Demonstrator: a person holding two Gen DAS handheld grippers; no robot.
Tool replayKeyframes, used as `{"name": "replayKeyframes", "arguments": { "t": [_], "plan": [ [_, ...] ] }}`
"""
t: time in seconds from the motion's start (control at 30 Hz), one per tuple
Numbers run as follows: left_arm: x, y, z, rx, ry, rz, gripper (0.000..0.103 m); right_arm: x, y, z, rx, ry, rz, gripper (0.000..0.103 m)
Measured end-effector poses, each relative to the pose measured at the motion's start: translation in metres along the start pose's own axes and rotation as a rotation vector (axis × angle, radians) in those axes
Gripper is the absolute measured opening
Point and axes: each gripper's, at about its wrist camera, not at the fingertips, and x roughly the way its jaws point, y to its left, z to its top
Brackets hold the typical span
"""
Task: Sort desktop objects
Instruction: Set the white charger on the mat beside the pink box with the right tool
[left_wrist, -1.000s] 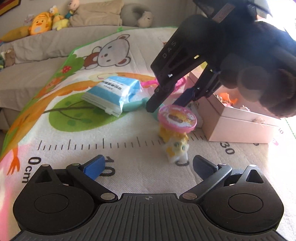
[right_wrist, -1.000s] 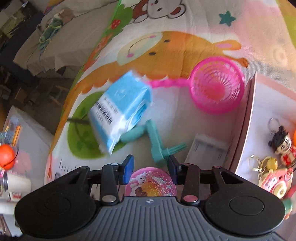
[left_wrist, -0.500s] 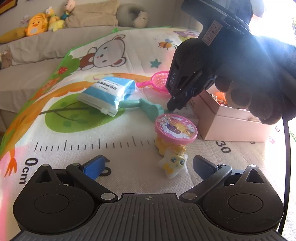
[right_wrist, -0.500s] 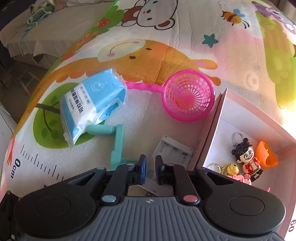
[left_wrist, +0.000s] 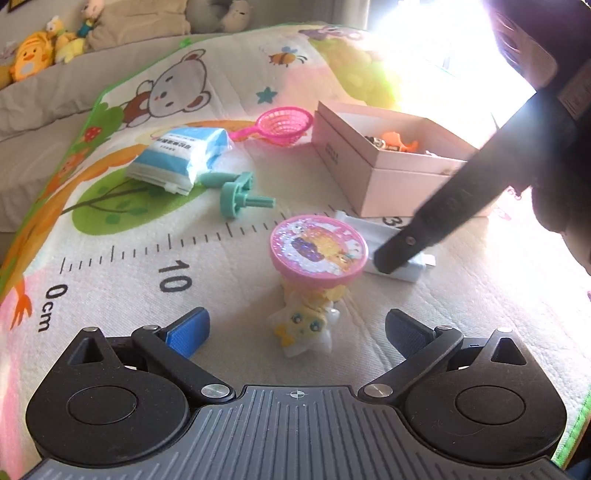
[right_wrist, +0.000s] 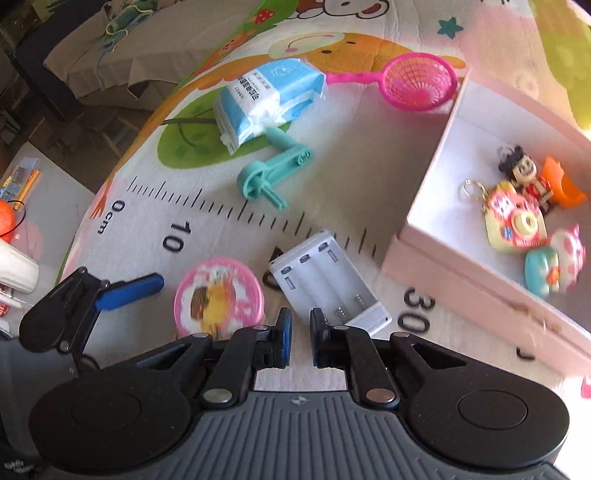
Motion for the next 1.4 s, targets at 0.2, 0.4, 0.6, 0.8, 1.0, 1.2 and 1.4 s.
{"name": "replayKeyframes", "arguments": {
  "t": [0.2,0.4,0.6,0.8,1.0,1.2,1.4],
  "plan": [
    [-0.001,-0.014,0.002,0.045,0.0,0.033,0.103,-0.031,-0.04,-0.06,0.055,-0.164,-0.203,0.011],
    [0.007,-0.001,0.022,0.055,-0.037,0.235,0.103,-0.044,-0.054,-0.105,0.064,-0.333,-0.31,0.049],
    [-0.006,0.011,0.021,0.022,-0.025,0.181,0.103,-0.047,-0.06,-0.127,0.082,-0.412,-0.301,0.066],
    [0.0,-0.017,0.0,0.069,0.016,0.04,0.103,-0.037,-0.069,-0.138,0.103,-0.413,-0.336,0.067],
    [0.013,-0.035,0.004,0.046,0.017,-0.031,0.103,-0.039,-0.084,-0.146,0.15,-0.442,-0.424,0.07],
    [0.013,-0.047,0.003,0.067,-0.001,-0.008,0.103,-0.042,-0.09,-0.152,0.171,-0.457,-0.432,0.076],
    [0.019,-0.041,0.012,0.031,0.002,0.074,0.074,-0.041,-0.085,-0.151,0.178,-0.47,-0.386,0.077]
  ]
}}
